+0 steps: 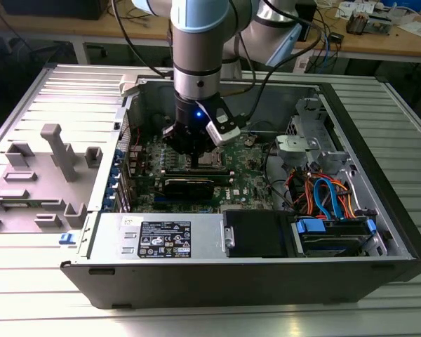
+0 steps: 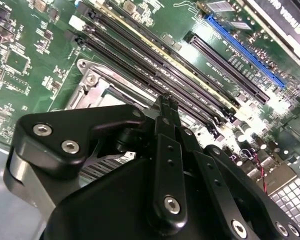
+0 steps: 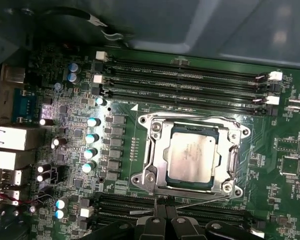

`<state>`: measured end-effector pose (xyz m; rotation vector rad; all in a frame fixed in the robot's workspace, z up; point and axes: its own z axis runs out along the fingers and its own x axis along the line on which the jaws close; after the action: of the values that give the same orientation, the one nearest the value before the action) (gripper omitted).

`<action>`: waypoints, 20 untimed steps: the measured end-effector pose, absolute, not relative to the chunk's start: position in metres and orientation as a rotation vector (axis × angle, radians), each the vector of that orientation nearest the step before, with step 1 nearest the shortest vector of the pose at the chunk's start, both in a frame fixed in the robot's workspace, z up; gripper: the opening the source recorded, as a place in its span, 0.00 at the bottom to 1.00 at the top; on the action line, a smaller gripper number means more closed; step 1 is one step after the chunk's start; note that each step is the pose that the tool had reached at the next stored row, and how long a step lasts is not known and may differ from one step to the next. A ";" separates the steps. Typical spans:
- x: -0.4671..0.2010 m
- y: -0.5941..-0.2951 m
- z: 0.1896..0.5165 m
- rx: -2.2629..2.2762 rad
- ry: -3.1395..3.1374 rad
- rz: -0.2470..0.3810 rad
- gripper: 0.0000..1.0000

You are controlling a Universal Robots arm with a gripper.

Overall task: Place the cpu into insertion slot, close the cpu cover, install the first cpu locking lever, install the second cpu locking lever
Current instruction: 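Install the second cpu locking lever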

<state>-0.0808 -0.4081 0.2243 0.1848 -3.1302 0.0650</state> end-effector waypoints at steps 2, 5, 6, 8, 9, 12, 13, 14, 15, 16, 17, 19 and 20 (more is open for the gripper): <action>-0.083 -0.408 0.224 0.185 -3.130 0.065 0.11; -0.086 -0.408 0.224 0.185 -3.130 0.065 0.11; -0.087 -0.408 0.224 0.185 -3.129 0.065 0.11; -0.088 -0.408 0.223 0.185 -3.129 0.065 0.11; -0.089 -0.408 0.223 0.185 -3.129 0.065 0.11; -0.092 -0.408 0.223 0.187 -3.129 0.065 0.11; -0.093 -0.408 0.223 0.188 -3.129 0.065 0.11; -0.094 -0.408 0.223 0.189 -3.129 0.065 0.11; -0.095 -0.408 0.223 0.190 -3.128 0.065 0.11; -0.095 -0.408 0.223 0.192 -3.127 0.065 0.11; -0.095 -0.408 0.223 0.192 -3.126 0.065 0.11; -0.095 -0.408 0.221 0.193 -3.125 0.065 0.11; -0.095 -0.408 0.221 0.193 -3.125 0.065 0.11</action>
<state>-0.0952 -0.4082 0.2211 0.1932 -3.1247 0.0647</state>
